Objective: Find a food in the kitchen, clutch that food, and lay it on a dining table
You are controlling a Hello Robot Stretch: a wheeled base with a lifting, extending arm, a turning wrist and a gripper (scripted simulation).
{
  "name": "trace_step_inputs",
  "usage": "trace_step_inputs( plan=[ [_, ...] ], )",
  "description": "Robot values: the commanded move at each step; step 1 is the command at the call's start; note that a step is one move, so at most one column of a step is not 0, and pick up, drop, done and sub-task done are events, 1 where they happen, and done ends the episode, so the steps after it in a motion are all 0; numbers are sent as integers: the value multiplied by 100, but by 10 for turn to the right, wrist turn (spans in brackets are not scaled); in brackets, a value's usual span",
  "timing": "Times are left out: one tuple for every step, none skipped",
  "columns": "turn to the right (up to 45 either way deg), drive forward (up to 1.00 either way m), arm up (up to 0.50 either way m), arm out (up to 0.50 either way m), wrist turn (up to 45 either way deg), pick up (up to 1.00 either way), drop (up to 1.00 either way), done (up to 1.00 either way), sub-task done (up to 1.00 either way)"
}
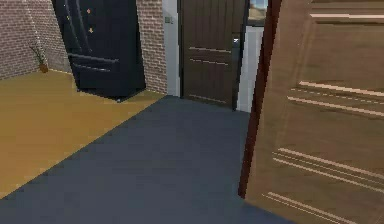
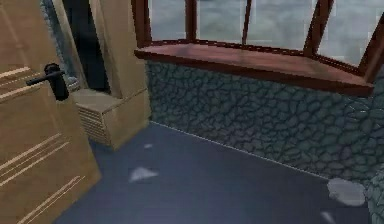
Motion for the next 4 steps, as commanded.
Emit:
trace_step_inputs(
  plan=[
    [180,0,0,0,0,0,0,0,0],
    [30,0,0,0,0,0,0,0,0],
    [0,5,0,0,0,0,0,0,0],
    [-450,0,0,0,0,0,0,0,0]
  ],
)
